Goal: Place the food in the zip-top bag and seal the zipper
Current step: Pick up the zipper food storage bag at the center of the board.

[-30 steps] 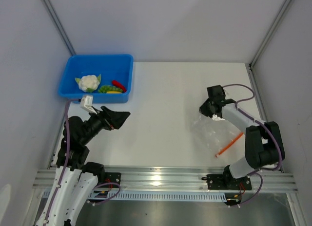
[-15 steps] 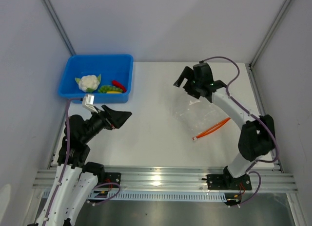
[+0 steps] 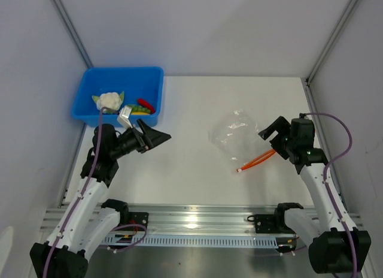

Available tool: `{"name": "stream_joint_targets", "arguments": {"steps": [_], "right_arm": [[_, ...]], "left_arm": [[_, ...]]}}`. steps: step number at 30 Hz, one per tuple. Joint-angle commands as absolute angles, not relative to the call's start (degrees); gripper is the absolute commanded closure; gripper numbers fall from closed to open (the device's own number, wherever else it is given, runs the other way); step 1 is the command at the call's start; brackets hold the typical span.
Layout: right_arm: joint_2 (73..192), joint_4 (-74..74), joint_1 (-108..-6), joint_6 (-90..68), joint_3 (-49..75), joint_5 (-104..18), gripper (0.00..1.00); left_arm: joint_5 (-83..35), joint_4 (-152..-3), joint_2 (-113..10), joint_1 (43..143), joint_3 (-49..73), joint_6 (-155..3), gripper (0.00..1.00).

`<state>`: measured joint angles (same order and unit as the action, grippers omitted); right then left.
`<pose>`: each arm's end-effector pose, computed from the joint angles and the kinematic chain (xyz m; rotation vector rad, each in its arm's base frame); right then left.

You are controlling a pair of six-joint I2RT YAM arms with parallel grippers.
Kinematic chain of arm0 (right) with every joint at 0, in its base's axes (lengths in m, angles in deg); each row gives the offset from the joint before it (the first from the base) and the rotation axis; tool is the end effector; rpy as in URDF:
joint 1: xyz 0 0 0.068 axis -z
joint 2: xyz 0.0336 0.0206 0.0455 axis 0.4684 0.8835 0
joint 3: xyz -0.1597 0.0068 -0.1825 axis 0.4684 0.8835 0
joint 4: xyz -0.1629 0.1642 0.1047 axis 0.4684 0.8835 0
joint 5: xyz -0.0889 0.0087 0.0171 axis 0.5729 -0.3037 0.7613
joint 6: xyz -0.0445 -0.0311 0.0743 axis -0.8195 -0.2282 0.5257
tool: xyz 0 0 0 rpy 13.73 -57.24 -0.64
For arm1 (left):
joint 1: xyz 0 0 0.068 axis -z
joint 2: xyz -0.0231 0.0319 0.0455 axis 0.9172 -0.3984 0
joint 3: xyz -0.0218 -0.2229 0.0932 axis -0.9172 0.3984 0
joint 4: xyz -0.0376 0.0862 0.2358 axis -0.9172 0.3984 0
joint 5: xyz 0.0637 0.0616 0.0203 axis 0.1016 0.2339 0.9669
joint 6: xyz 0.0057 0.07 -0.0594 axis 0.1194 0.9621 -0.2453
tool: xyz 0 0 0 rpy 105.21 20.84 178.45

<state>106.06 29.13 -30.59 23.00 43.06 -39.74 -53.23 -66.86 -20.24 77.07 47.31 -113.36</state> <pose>0.2495 0.0172 0.2284 0.7128 2.1753 0.4798 0.2163 -0.0912 0.2683 -0.1676 1.9890 -1.2974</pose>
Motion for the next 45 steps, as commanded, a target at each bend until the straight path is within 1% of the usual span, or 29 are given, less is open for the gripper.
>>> {"name": "stream_joint_targets", "arguments": {"steps": [1,5,8,14,18,21,22,25,26,31,34,35,37,38,41,42,43,44,45], "right_arm": [[105.6,29.7,-28.6,21.7,46.7,-44.2,0.08],[108.3,21.7,-23.8,24.1,53.1,-53.6,0.1],[109.8,16.5,-22.8,25.6,56.8,-55.6,0.11],[112.4,9.1,-22.7,27.0,59.4,-56.1,0.14],[114.2,4.4,-22.7,27.5,59.7,-56.3,0.17],[116.7,0.3,-22.7,28.4,61.0,-56.7,0.2],[118.1,-3.0,-22.7,29.1,61.9,-57.0,0.21],[121.2,-7.2,-22.7,29.9,63.3,-57.7,0.22],[122.0,-10.6,-22.6,30.6,64.0,-58.0,0.25],[125.7,-14.8,-22.5,30.6,63.7,-58.3,0.3],[126.1,-16.4,-22.5,30.0,63.4,-58.9,0.45],[125.8,-16.5,-22.6,29.9,63.2,-59.5,0.54],[124.5,-16.1,-23.3,29.6,62.7,-60.3,0.63],[123.7,-14.1,-23.8,29.3,62.3,-60.3,0.69],[117.9,-8.3,-27.3,28.5,60.5,-57.6,0.76],[114.0,-6.8,-28.6,28.8,59.9,-55.0,0.77],[112.1,-4.0,-32.5,28.9,59.5,-53.4,0.79],[110.3,-2.5,-34.4,29.1,57.7,-51.9,0.84],[108.7,-0.8,-36.3,29.1,56.5,-47.7,0.86]], "left_arm": [[-56.5,-71.2,-16.9,78.3,45.4,-110.6,0.15],[-58.7,-70.3,-14.5,79.2,44.6,-107.2,0.16],[-58.6,-68.3,-13.2,80.7,43.2,-104.2,0.17],[-55.7,-65.1,-12.9,88.0,42.1,-100.4,0.21],[-50.1,-62.8,-14.3,94.6,40.4,-98.2,0.23],[-47.0,-60.9,-16.2,98.4,39.0,-96.9,0.25],[-46.5,-60.0,-16.6,100.0,38.7,-96.5,0.26],[-44.5,-58.7,-18.3,102.4,36.6,-95.4,0.27],[-43.8,-58.0,-18.5,103.0,36.4,-95.1,0.27],[-38.2,-56.2,-19.2,108.6,34.1,-92.3,0.28],[-34.6,-55.0,-20.2,111.9,33.4,-91.0,0.3],[-32.7,-54.8,-20.8,112.7,33.0,-90.6,0.3],[-30.4,-54.9,-21.2,115.7,33.0,-89.7,0.31],[-29.2,-55.3,-21.6,116.7,33.0,-89.4,0.32],[-24.6,-56.4,-22.8,119.7,32.7,-88.4,0.32],[-22.5,-56.6,-23.5,120.2,32.8,-88.4,0.31],[-21.1,-57.0,-23.8,121.1,32.6,-88.6,0.32],[-20.0,-57.3,-24.1,121.5,32.4,-88.7,0.31],[-18.2,-57.8,-24.8,122.4,32.3,-88.8,0.32]]}}
